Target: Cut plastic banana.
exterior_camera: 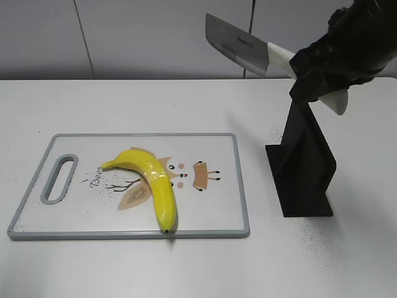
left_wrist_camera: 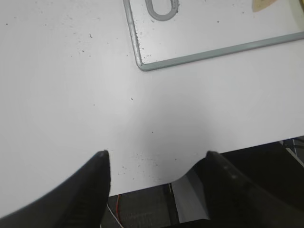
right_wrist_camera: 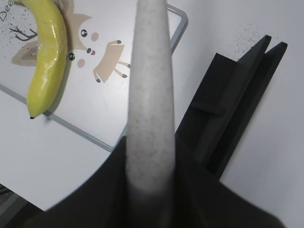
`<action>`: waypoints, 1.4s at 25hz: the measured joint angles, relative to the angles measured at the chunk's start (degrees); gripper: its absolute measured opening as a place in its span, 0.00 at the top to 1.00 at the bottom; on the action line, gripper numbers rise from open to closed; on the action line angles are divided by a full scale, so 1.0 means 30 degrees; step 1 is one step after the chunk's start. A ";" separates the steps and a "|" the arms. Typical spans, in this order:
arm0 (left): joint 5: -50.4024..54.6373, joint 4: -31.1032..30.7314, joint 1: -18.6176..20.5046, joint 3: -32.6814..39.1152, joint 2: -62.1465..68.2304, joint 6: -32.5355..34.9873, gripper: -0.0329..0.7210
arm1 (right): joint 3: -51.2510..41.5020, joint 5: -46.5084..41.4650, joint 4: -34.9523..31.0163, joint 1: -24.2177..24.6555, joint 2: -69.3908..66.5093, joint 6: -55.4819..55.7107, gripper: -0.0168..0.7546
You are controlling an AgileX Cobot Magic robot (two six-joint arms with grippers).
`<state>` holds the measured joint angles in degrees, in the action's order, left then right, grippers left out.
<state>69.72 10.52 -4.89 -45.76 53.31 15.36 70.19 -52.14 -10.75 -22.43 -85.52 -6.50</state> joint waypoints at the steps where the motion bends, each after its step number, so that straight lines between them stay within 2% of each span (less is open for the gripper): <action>1: 0.0000 -0.0063 0.0000 0.0306 -0.0916 0.0000 0.18 | -0.0090 0.0076 0.0000 0.0000 0.0037 0.0040 0.77; 11: 0.0086 -0.1182 0.0000 0.3183 -1.1660 0.0000 0.18 | -0.0184 0.0434 0.0017 0.0000 0.0083 0.0150 0.77; 17: 0.0104 -0.1283 0.0000 0.4587 -1.5572 0.0056 0.18 | -0.0184 0.0689 0.0309 0.0000 0.0224 0.1192 0.77; 24: -0.1972 -0.1619 0.0000 0.5910 -1.7081 0.0074 0.18 | -0.0694 0.0703 0.1667 0.0000 0.2080 0.3009 0.77; 35: -0.2127 -0.1676 0.0000 0.5958 -1.7081 0.0074 0.18 | -0.3960 0.0641 0.3749 0.0000 0.6054 0.6279 0.77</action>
<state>63.33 5.49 -4.89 -27.89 2.06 15.58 58.31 -50.21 0.50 -22.43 -67.36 12.33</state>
